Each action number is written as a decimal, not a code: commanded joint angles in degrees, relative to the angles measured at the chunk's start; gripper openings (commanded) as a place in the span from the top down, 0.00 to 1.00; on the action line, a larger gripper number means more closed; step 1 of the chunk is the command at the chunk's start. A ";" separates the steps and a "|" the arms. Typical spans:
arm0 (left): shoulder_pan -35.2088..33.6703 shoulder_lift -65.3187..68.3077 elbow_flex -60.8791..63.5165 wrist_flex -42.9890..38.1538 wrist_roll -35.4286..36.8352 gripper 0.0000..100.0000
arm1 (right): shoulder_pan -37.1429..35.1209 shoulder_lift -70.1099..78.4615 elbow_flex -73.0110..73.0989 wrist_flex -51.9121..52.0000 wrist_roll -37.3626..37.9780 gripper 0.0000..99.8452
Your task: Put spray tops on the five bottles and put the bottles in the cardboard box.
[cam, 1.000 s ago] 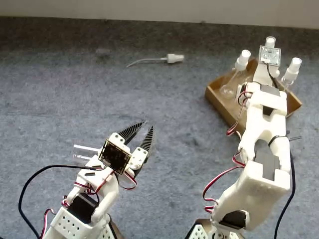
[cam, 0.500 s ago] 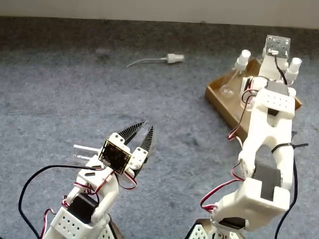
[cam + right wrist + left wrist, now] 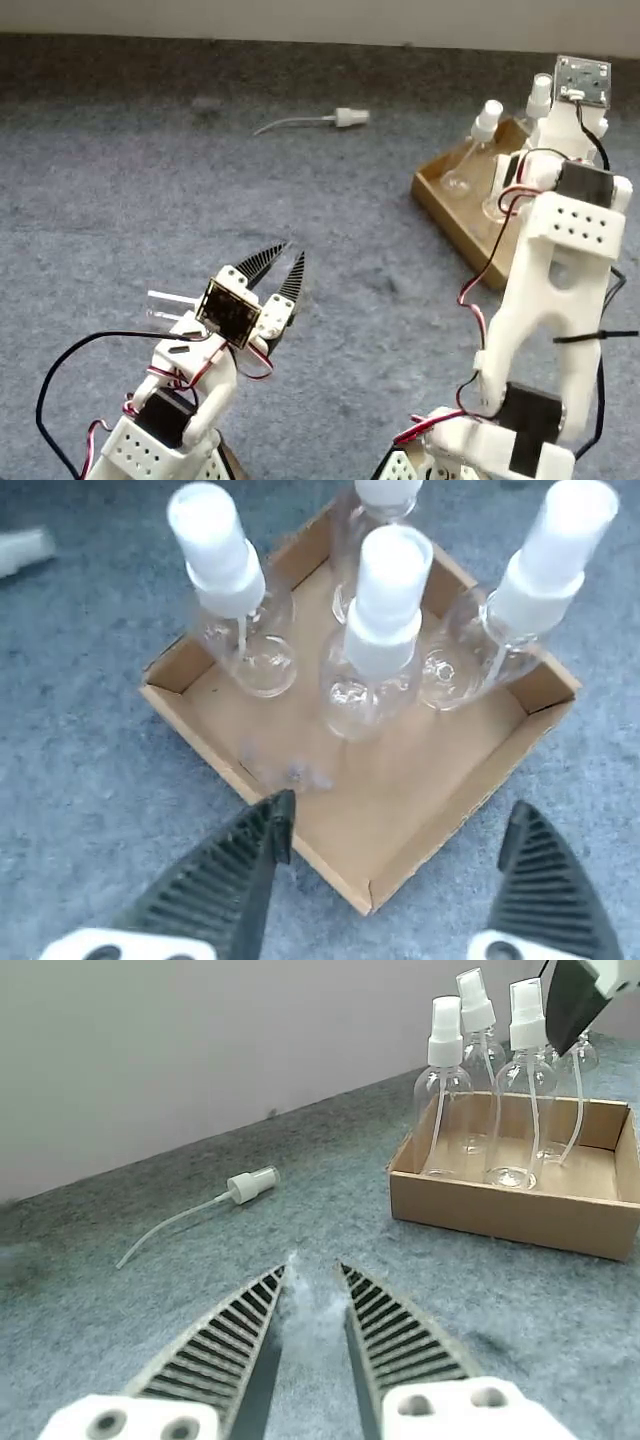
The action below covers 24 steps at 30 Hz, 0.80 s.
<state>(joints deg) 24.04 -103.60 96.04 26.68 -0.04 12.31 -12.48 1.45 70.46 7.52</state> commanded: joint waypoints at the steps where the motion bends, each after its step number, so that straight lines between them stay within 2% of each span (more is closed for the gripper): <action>1: -3.21 -0.31 1.10 -0.09 -0.35 0.97 | -4.35 -10.07 -2.86 2.68 0.18 0.79; 6: -8.04 -0.31 0.13 -0.70 -0.09 0.97 | -10.86 -18.77 2.68 3.30 0.18 0.86; 11: -14.81 -0.31 -0.31 -5.27 0.00 0.97 | -15.52 -23.25 12.00 0.04 0.09 0.93; 19: -15.34 -0.31 -1.01 -6.51 -0.09 0.97 | -21.14 -24.13 32.66 -11.30 0.09 0.97; 21: -15.69 -0.31 -0.31 -9.58 0.00 0.97 | -22.81 -24.13 37.76 -14.11 0.00 0.97; 24: -15.78 -0.31 1.10 -14.15 -0.26 0.97 | -24.22 -24.22 43.91 -17.63 -4.22 0.97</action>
<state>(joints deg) 9.10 -103.60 96.04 17.10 -0.04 -10.20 -34.55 42.07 57.10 6.55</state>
